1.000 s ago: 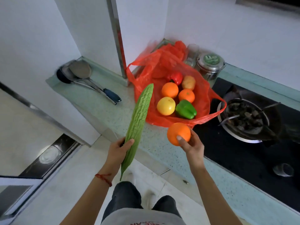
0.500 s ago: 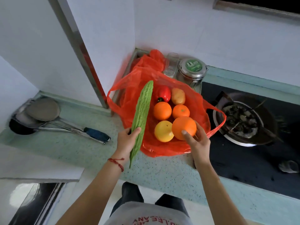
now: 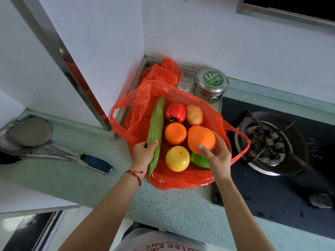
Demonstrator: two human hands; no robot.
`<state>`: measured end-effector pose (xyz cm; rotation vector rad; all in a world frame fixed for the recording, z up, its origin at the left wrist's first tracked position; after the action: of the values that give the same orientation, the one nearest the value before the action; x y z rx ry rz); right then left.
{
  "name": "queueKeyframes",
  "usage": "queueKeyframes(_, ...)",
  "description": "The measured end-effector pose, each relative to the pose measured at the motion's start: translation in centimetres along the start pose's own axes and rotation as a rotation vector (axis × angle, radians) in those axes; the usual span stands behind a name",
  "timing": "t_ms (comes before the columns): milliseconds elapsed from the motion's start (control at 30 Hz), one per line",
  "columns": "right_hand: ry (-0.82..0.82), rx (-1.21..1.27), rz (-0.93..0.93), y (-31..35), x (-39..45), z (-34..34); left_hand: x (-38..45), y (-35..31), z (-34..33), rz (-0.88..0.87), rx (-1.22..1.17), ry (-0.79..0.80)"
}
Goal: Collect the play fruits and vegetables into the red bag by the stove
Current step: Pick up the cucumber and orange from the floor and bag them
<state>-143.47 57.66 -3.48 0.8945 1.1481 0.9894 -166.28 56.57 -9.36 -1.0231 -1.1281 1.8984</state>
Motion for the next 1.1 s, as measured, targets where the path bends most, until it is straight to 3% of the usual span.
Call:
queueKeyframes(333, 0.008, -0.150, -0.005, -0.1, 2.9, -0.1, 0.0, 0.3, -0.8, -0.076, 0.108, 0.056)
queueKeyframes(500, 0.039, -0.324, 0.056, -0.4, 3.5, -0.9, -1.0, -0.3, -0.1, -0.142, 0.014, -0.008)
queueKeyframes(833, 0.046, -0.453, 0.053, -0.5, 3.7, -1.7, -2.6, 0.0, 1.4, -0.041, -0.307, -0.048)
queueKeyframes(1100, -0.033, -0.618, 0.080, -0.8, 3.2, -1.5, -3.5, 0.2, 1.9, -0.029, -0.329, -0.048)
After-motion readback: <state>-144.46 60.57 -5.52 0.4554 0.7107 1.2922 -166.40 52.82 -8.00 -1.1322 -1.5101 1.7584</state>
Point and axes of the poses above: each hand's wrist, its own x-axis towards the middle knuckle, its own z-axis out of the back of the hand, y = z × x, the point moved 3 cm from there along x, towards the middle knuckle, and after that the axes turned 10 degrees about -z, right-handed, at the moved point
